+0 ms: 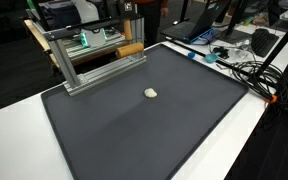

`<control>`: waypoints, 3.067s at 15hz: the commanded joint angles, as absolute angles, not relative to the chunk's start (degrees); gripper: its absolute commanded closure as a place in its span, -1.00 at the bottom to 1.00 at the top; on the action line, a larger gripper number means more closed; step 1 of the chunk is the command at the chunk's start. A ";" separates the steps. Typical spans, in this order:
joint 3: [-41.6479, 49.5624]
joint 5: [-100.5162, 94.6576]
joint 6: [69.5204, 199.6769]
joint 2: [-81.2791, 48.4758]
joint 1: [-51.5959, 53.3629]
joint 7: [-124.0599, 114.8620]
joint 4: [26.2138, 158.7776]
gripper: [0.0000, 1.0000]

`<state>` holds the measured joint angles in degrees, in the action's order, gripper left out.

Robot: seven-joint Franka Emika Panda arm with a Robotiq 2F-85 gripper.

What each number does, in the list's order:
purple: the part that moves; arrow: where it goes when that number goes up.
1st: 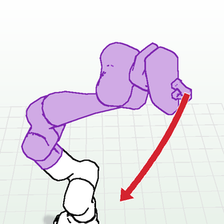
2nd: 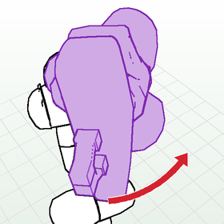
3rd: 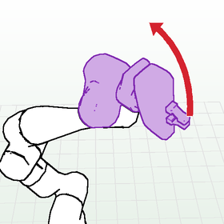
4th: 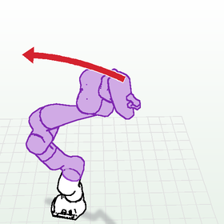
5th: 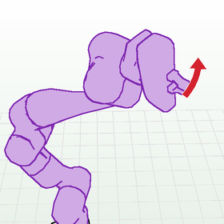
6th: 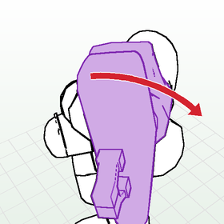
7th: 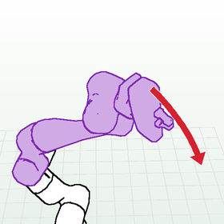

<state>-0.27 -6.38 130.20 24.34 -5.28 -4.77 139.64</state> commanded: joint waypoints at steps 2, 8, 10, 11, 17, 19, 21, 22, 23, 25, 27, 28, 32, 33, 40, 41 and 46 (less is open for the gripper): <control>-2.69 -7.18 129.48 25.29 -4.59 -9.43 138.98 0.57; -12.87 -15.09 127.77 14.18 -4.55 -24.74 129.19 0.57; -11.54 -13.98 128.27 8.03 -2.99 -20.57 125.01 0.57; -10.29 -12.51 128.48 5.79 -2.17 -17.38 123.51 0.57; -4.40 -10.77 129.78 -1.27 -1.08 -9.51 121.85 0.07; -2.82 -10.24 129.59 -4.42 -1.39 -7.39 119.82 0.07; -2.66 -10.71 130.90 -5.33 -1.20 -8.32 119.26 0.57; -2.46 -9.63 131.90 -6.33 -1.36 -7.89 118.89 0.57; -2.11 -9.24 132.65 -7.01 -1.43 -7.95 118.81 0.57; -1.21 -9.24 134.00 -9.10 -1.69 -7.97 118.24 0.57; -0.33 -8.84 135.28 -10.51 -1.81 -7.92 118.04 0.57; -0.07 -7.96 135.89 -11.24 -1.90 -7.55 117.90 0.57; 0.40 -4.89 137.56 -12.38 -1.97 -6.53 117.60 0.57; 0.45 -4.44 137.52 -12.45 -1.94 -6.44 117.46 0.57; 0.67 -5.71 132.72 -17.06 -0.64 -7.82 114.81 0.57; 0.91 -6.32 131.46 -17.11 -0.48 -8.45 114.35 0.57; 0.22 -2.21 134.21 -18.35 -1.22 -7.62 112.85 0.57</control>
<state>0.16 -5.49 133.16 -15.12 -1.57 -7.67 114.45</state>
